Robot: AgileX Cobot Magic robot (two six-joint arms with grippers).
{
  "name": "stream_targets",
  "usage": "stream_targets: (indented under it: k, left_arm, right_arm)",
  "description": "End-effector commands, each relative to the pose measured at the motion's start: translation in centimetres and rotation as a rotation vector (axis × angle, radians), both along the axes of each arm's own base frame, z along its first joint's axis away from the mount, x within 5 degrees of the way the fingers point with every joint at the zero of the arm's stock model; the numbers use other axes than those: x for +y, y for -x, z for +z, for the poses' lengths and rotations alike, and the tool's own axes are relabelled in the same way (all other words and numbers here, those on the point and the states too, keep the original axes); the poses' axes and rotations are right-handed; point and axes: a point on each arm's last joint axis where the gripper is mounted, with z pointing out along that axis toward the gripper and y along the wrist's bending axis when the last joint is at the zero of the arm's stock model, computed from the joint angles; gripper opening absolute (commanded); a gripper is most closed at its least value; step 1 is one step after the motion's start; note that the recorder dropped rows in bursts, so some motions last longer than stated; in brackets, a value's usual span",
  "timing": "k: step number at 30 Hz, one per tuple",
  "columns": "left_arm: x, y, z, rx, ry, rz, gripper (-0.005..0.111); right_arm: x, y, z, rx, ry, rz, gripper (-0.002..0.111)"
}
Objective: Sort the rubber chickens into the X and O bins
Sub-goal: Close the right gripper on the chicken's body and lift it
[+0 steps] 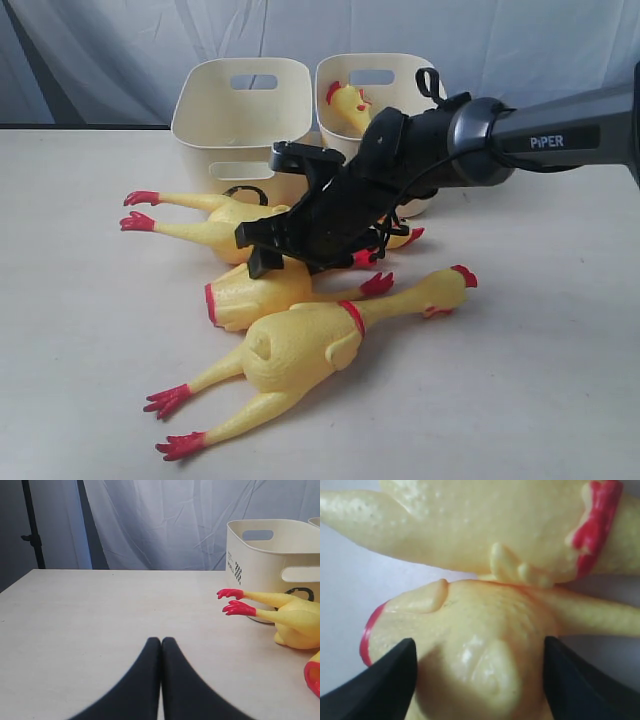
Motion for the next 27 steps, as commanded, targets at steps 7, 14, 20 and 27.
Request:
stream_targets:
  k: [7,14,20,27]
  left_arm:
    - [0.0,0.0,-0.1,-0.006,0.007,0.003,0.000]
    - [0.0,0.0,-0.1,-0.006,0.007,0.003,0.000]
    - [0.0,0.0,-0.1,-0.006,0.007,0.003,0.000]
    - [0.0,0.0,-0.1,-0.006,0.007,0.003,0.000]
  right_arm:
    - [0.2,0.6,-0.1,0.053,-0.002,0.022,-0.001]
    - [0.1,0.9,1.6,0.033,-0.023,0.031,-0.001]
    - [0.0,1.0,3.2,0.003,-0.044,0.032,-0.001]
    - [0.0,1.3,4.1,0.007,-0.059,0.041,-0.001]
